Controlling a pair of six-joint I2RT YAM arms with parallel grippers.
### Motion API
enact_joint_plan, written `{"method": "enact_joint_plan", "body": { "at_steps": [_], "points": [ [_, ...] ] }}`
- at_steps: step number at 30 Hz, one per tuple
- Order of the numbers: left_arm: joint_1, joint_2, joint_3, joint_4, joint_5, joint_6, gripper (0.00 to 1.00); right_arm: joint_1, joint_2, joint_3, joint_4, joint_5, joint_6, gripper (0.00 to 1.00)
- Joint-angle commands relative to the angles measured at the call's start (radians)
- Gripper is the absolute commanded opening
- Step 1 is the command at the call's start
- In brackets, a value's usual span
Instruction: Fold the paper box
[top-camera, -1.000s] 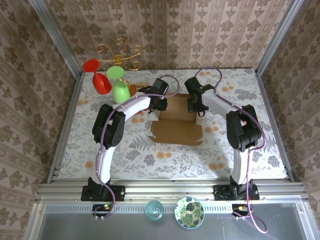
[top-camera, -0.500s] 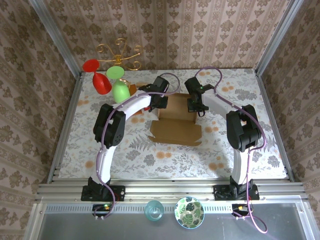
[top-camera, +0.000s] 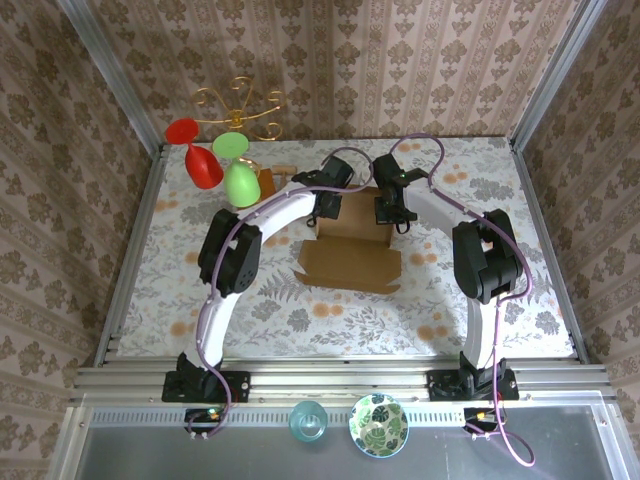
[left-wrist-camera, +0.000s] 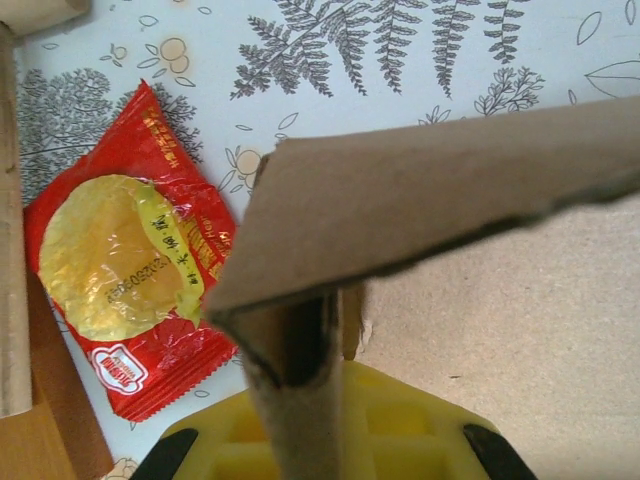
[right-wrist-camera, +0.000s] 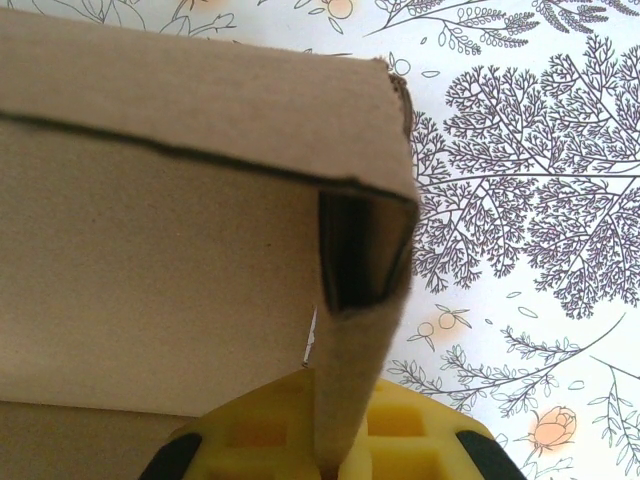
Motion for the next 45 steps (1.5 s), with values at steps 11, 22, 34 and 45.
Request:
{"method": "enact_joint_plan", "body": {
  "at_steps": [11, 22, 34, 45],
  "points": [
    [-0.004, -0.027, 0.090, -0.128, 0.029, -0.073, 0.43, 0.006, 0.032, -0.001, -0.076, -0.012, 0.043, 0.00],
    [-0.021, -0.229, 0.070, -0.145, 0.120, -0.229, 0.49, -0.018, 0.019, -0.018, -0.071, -0.046, 0.099, 0.00],
    [-0.028, -0.528, -0.164, -0.205, 0.167, -0.583, 0.32, -0.123, -0.040, -0.110, -0.091, -0.093, 0.343, 0.00],
    [-0.106, -0.610, -0.331, -0.189, 0.266, -0.906, 0.36, -0.164, -0.107, -0.223, -0.044, -0.173, 0.549, 0.00]
  ]
}}
